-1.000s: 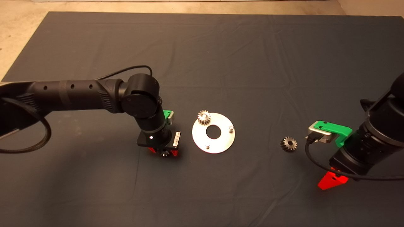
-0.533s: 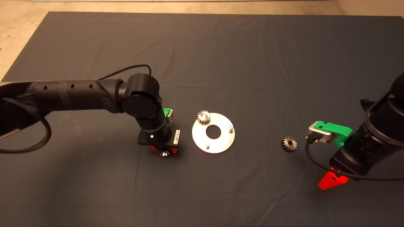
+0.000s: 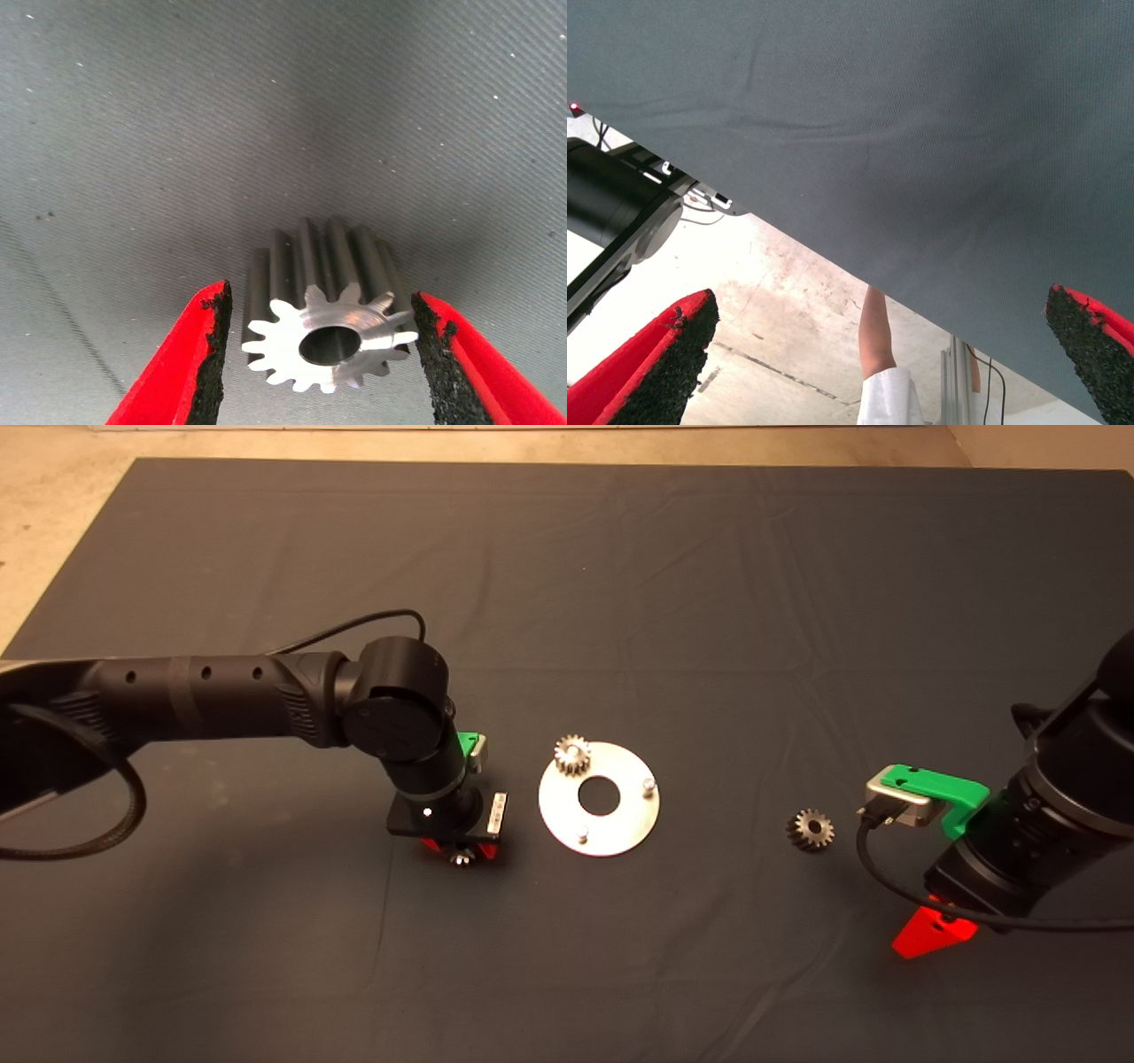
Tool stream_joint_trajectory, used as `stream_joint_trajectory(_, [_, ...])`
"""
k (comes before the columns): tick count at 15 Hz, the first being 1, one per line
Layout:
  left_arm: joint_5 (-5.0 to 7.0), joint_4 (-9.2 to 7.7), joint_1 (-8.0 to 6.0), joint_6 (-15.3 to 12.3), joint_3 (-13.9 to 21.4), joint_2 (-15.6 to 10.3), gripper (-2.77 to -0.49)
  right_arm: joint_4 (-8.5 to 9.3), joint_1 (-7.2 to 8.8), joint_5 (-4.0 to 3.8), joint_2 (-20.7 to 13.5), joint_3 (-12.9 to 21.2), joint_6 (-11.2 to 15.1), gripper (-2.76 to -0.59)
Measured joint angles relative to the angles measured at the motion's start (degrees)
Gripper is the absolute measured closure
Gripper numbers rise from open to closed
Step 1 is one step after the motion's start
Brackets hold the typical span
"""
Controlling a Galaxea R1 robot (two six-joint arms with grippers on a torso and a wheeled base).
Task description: Install three planetary gears onto the carrier pins
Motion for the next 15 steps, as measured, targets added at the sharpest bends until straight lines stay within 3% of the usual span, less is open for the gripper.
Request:
stream_joint_trajectory(2, [0.73, 0.01, 0.0, -0.4, 0.0, 0.0, -1.35, 0.0, 0.0, 0.0, 0.0, 0.0, 0.0, -2.75])
stream_joint_trajectory(10, [0.51, 0.05, 0.0, -0.7, 0.0, 0.2, -1.09, 0.0, 0.0, 0.02, -0.1, 0.0, 0.0, -2.75])
stream_joint_trajectory(15, [0.49, 0.16, 0.0, -0.7, 0.0, 0.2, -1.04, 0.0, 0.0, 0.02, -0.1, 0.0, 0.0, -2.75])
